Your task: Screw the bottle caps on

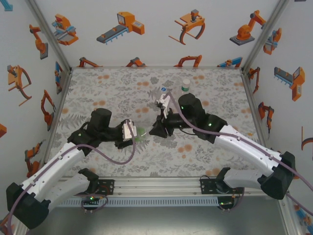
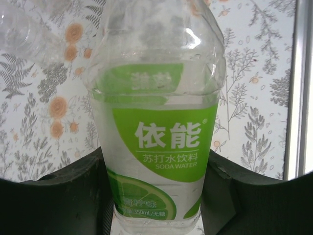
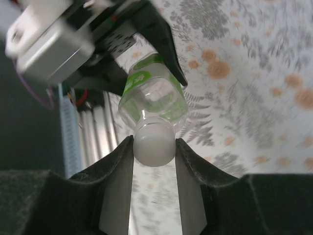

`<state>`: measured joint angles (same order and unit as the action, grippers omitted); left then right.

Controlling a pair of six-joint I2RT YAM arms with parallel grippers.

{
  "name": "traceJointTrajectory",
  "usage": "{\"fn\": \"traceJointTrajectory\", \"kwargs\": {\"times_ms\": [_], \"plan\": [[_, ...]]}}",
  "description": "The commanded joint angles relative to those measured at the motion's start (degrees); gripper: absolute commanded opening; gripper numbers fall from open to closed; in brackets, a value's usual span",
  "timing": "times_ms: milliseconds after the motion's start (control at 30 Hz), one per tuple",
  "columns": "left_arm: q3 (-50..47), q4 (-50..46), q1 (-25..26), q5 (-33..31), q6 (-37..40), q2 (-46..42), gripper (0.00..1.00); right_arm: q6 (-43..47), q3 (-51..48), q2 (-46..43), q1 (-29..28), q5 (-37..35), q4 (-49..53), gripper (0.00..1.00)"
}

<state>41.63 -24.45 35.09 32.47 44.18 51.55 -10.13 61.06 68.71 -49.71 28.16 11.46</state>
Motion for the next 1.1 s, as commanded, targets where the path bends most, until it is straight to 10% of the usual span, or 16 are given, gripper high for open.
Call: {"fn": "traceJointTrajectory", "kwargs": {"times_ms": [0, 133, 500, 733, 1067], "plan": [[2.0, 7.1, 0.7, 0.9, -1.8, -0.6, 0.0, -33.7, -1.1, 2.7, -1.3, -10.8, -5.2, 0.0], [1.6, 7.4, 0.7, -0.8, -1.8, -0.4, 0.0, -53.9, -0.5, 6.0, -1.1, -13.8, -0.7, 0.01], [1.3, 8.1, 0.7, -0.4, -2.4, -0.4, 0.0, -60.1, 2.1, 7.0, -1.3, -19.7, 2.7, 0.24], [0.7, 8.1, 0.9, -0.9, -2.5, -1.3, 0.0, -36.0, 13.1, 4.3, -1.2, -18.9, 11.4, 0.62], [0.5, 7.1, 0.9, -0.7, -1.0, -2.5, 0.0, 11.7, 10.8, -3.4, -1.3, -8.6, 6.9, 0.63]]}}
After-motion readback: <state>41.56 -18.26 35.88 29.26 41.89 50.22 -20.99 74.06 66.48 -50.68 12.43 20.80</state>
